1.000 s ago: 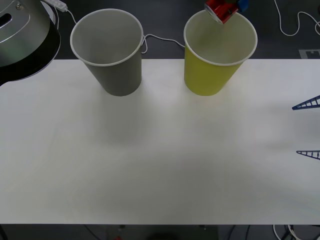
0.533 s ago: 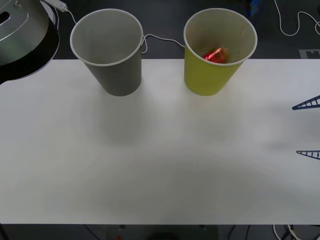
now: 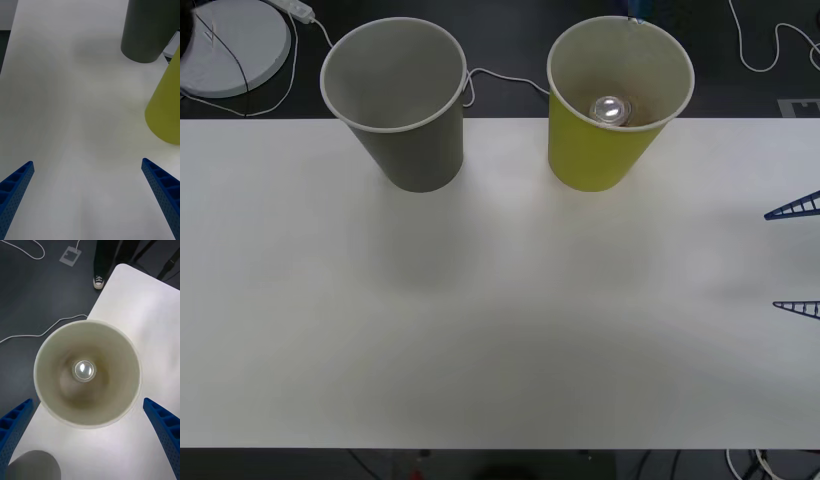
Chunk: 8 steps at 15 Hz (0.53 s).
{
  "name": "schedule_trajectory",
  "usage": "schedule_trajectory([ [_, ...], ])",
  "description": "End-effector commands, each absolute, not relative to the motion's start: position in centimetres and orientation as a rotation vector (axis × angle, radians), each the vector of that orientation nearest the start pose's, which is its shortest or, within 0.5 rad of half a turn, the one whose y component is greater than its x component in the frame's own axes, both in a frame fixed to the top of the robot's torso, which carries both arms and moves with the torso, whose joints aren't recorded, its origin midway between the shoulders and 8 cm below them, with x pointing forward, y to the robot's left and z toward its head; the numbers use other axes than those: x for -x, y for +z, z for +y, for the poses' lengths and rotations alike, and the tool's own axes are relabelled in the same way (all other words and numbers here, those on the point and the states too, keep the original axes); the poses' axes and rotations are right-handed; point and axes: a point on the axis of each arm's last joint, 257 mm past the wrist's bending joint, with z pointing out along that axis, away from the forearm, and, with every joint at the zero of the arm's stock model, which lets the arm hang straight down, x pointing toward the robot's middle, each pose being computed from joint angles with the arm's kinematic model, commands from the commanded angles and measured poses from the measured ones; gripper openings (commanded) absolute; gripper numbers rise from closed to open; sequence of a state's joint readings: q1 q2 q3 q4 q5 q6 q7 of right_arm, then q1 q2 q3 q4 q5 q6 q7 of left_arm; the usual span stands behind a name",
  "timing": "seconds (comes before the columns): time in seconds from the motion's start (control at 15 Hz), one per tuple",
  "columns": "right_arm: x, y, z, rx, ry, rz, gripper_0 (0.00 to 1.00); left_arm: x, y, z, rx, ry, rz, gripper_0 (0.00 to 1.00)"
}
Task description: Put the can into the green bin and the plastic bottle into the gray bin
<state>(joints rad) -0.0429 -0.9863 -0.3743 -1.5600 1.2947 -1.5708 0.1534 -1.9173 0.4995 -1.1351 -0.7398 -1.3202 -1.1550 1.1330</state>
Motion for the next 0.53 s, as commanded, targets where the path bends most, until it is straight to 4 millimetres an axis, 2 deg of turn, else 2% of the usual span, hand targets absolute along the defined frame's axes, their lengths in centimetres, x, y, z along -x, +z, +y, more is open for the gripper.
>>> schedule_trajectory([
  [0.07,-36.9,-14.2,-34.5,1.644,0.293,1.471,1.00,-56.5,9.7,-5.1,-1.343,-0.274,1.995,1.00],
  [0.33,-36.9,-14.2,-34.5,1.644,0.293,1.471,1.00,-56.1,9.3,-0.2,-1.350,-0.310,1.989,1.00],
  [0.53,-36.9,-14.2,-34.5,1.644,0.293,1.471,1.00,-55.0,9.6,3.5,-1.395,-0.272,1.989,1.00],
])
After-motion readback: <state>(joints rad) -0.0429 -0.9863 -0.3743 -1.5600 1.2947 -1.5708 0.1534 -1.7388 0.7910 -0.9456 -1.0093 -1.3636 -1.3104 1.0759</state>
